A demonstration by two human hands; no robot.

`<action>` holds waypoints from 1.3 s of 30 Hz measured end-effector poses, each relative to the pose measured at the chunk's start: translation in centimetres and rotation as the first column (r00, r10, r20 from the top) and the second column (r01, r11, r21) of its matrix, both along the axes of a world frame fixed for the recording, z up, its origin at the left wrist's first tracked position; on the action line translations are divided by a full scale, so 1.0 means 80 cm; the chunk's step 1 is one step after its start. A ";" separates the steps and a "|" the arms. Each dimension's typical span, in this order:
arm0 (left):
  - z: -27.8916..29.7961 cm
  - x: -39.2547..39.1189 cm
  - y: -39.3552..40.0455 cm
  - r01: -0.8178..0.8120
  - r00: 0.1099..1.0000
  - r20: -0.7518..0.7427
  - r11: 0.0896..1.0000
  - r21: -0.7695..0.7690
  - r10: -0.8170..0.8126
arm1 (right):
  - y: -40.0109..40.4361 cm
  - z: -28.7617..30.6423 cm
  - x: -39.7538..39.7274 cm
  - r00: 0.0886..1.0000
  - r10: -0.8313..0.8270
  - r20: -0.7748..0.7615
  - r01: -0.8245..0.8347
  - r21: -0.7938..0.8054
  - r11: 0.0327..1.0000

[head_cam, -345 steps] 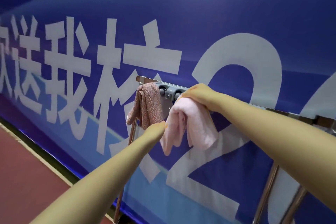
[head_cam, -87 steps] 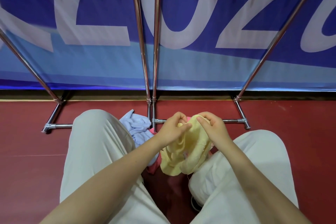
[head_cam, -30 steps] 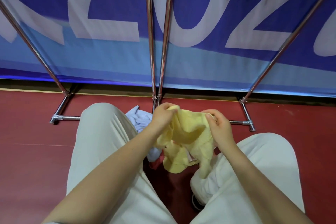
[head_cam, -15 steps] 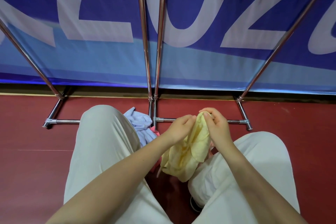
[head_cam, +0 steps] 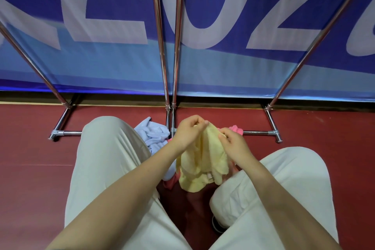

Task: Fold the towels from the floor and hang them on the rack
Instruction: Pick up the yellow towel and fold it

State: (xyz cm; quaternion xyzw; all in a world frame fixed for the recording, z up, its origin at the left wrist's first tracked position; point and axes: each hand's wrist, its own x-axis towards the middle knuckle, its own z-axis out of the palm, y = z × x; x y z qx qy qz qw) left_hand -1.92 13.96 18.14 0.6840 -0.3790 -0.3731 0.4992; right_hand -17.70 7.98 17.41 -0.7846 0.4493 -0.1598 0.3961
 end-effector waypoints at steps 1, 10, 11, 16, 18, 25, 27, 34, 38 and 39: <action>0.001 0.002 0.001 -0.007 1.000 -0.006 1.000 -0.006 0.007 | 0.003 0.000 0.000 0.998 0.022 -0.052 -0.023 -0.016 1.000; 0.018 0.037 0.008 -0.216 0.970 -0.117 0.976 -0.015 0.213 | 0.001 -0.004 -0.005 0.992 -0.029 -0.124 0.039 0.080 0.996; 0.019 0.043 0.008 -0.247 0.962 -0.124 0.969 -0.004 0.245 | 0.002 -0.003 -0.004 0.994 -0.022 -0.104 0.033 0.103 0.994; 0.020 0.068 0.011 -0.382 0.912 -0.147 0.923 0.038 0.384 | 0.003 0.005 -0.004 0.995 -0.102 -0.003 0.100 0.198 0.975; 0.018 0.071 0.012 -0.398 0.905 -0.141 0.916 0.049 0.401 | 0.002 0.009 -0.003 0.984 -0.178 0.024 0.167 0.250 0.954; 0.006 0.064 0.013 -0.402 0.915 0.068 0.911 0.087 0.398 | 0.004 0.014 -0.002 0.921 -0.363 0.138 0.280 0.412 0.867; 0.004 0.065 0.010 -0.411 0.912 0.060 0.908 0.087 0.407 | 0.005 0.015 0.000 0.904 -0.395 0.161 0.307 0.398 0.865; 0.020 0.053 0.000 -0.365 0.855 -0.339 0.920 0.144 0.393 | 0.013 0.029 0.001 0.869 -0.386 0.310 0.223 0.451 0.864; 0.034 0.037 -0.003 -0.284 0.781 -0.537 0.947 0.151 0.320 | 0.018 0.040 0.012 0.832 -0.399 0.386 0.177 0.497 0.849; 0.036 0.035 -0.004 -0.269 0.771 -0.563 0.953 0.136 0.298 | 0.019 0.043 0.014 0.817 -0.401 0.414 0.142 0.529 0.837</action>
